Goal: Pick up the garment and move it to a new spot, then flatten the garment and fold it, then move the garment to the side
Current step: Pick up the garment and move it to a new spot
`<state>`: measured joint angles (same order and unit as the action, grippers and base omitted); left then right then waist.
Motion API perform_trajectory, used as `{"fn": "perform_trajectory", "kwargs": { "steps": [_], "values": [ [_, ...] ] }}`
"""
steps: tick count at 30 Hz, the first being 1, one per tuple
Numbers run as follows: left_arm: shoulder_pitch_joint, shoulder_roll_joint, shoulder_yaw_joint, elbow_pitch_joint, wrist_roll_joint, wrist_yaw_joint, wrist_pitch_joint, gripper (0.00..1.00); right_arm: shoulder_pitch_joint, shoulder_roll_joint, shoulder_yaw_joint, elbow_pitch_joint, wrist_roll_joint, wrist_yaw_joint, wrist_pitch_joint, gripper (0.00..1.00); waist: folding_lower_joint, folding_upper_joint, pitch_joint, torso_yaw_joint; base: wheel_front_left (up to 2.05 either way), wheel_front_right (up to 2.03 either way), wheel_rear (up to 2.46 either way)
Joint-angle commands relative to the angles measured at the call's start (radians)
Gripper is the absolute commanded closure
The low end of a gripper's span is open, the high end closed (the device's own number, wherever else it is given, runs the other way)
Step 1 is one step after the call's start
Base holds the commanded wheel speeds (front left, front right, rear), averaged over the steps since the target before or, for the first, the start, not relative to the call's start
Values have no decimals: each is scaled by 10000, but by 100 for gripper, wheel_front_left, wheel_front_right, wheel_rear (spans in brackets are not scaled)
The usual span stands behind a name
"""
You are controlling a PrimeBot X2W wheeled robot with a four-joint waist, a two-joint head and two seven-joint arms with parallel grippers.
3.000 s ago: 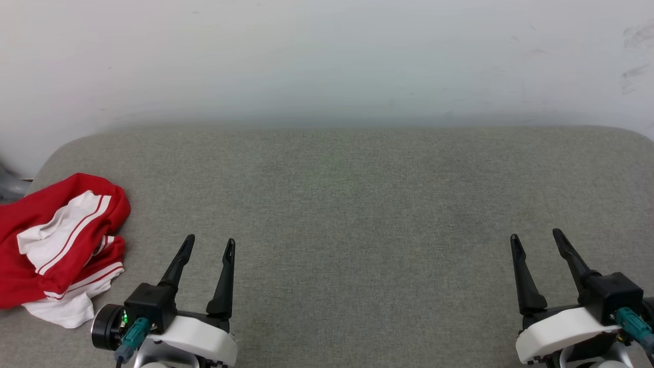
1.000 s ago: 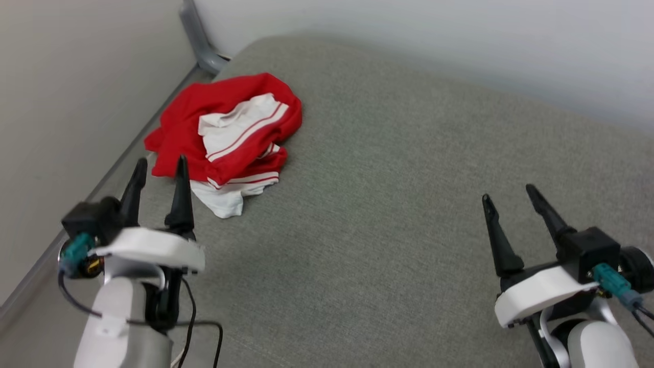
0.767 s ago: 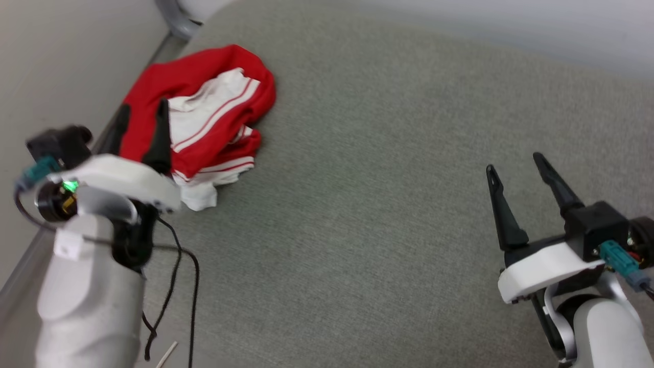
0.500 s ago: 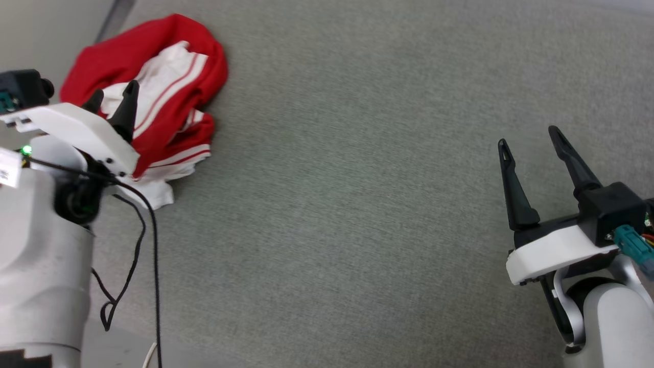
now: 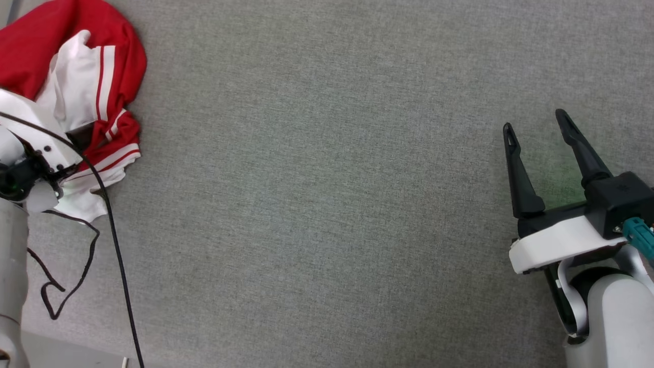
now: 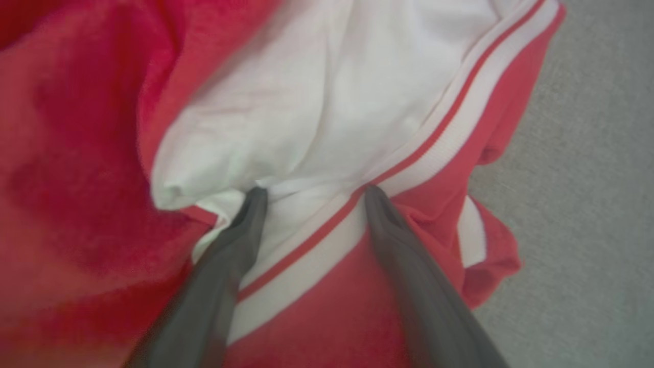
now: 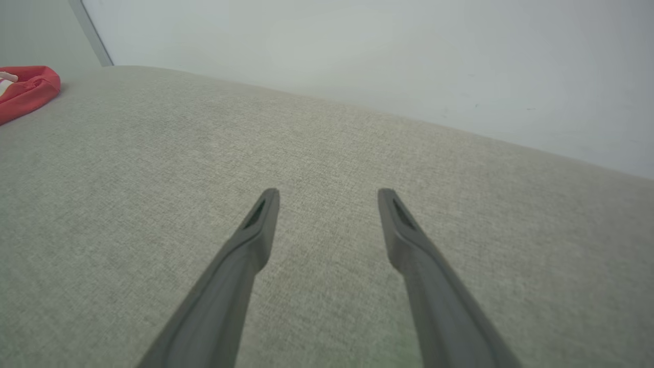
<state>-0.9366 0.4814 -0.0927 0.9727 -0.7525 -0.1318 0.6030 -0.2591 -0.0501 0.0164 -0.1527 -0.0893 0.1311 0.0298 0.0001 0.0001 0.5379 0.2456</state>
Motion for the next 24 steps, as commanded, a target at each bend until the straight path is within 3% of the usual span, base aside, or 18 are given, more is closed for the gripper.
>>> {"fn": "perform_trajectory", "kwargs": {
  "steps": [1,5,6,12,17,24],
  "values": [
    [390,-293,-295,428,-60,21,533,0,-141,-2,-16,-50,-2,-7,-52,0,-1,-1,69,-62,0,0,0],
    [594,-494,-593,757,-314,19,1351,0,-166,-2,-67,-32,59,-7,-74,0,-1,-1,70,-98,0,0,0],
    [631,-498,-608,712,-398,19,1259,100,-169,-2,-75,-11,75,-7,-105,0,-1,-1,33,-106,0,0,0],
    [721,-94,-785,81,-311,19,-541,100,-49,-3,-135,180,175,-7,-267,0,-1,-1,-472,-121,0,0,0],
    [761,229,-753,-391,-84,19,-3098,100,143,-2,-186,475,419,-7,-508,0,-1,-1,-1239,-87,0,0,0],
    [1200,84,-945,-1122,226,18,-6356,100,499,-2,-286,871,835,-7,-787,0,-1,-1,-2463,-40,0,0,0]
  ]
}}
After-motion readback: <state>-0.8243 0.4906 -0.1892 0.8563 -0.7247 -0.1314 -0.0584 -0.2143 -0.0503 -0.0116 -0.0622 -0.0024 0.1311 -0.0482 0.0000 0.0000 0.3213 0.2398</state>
